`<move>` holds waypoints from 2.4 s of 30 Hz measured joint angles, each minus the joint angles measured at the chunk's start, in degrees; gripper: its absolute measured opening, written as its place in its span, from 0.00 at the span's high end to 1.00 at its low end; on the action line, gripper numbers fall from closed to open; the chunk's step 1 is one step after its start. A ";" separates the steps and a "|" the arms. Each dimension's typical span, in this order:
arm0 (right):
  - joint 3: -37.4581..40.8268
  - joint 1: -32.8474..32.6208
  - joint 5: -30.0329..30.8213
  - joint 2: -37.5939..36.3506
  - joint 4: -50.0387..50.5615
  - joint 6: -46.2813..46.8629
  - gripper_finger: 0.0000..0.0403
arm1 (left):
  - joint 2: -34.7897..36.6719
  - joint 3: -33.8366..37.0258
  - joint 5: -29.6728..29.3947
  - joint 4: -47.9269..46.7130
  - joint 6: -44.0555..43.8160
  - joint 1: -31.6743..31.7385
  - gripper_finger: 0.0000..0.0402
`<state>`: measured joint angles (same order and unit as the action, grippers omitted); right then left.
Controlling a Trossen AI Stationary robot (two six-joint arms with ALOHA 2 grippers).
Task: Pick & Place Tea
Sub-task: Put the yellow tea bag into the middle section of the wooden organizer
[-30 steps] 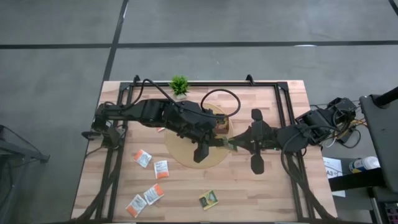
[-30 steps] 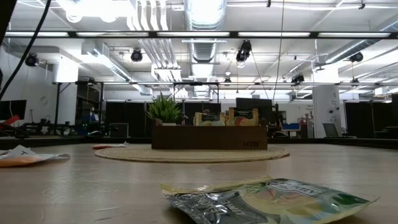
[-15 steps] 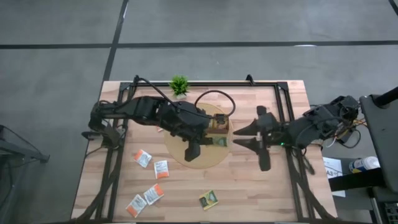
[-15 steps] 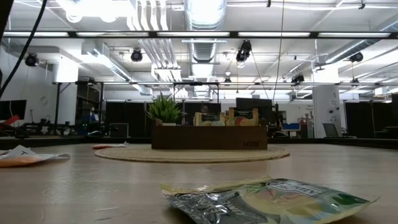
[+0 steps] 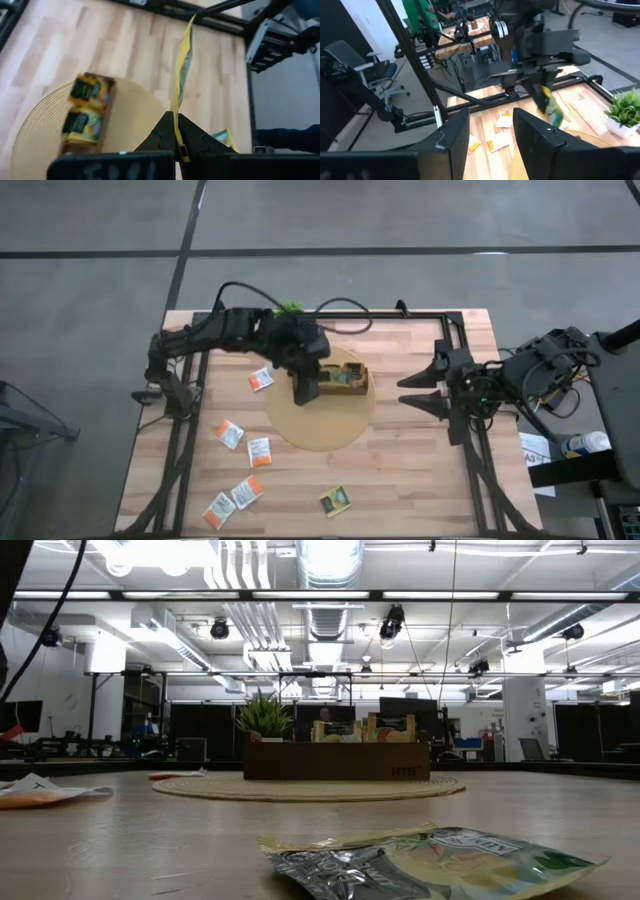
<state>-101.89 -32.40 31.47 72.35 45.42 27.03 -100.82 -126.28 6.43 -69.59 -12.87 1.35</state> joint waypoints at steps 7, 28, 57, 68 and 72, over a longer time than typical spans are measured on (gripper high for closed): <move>0.46 0.02 1.80 0.97 1.37 1.73 0.67 | -0.30 0.02 4.58 -1.59 4.08 5.14 1.00; -0.09 12.90 -7.95 7.64 2.80 3.33 0.49 | -0.30 -0.02 14.13 -3.50 6.92 3.25 1.00; -0.07 21.45 -25.39 14.44 3.09 2.40 0.46 | -0.42 -0.02 14.11 0.23 7.05 -0.40 1.00; -0.07 21.73 -27.02 14.89 3.11 1.49 0.87 | -0.72 -0.02 14.11 0.19 7.00 -0.40 1.00; -0.07 21.75 -27.02 14.89 3.11 1.27 0.96 | -0.72 -0.02 14.11 0.25 6.93 -0.40 1.00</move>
<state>-101.95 -10.66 4.45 87.24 48.53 28.29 -101.54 -126.30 20.53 -69.35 -5.94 0.95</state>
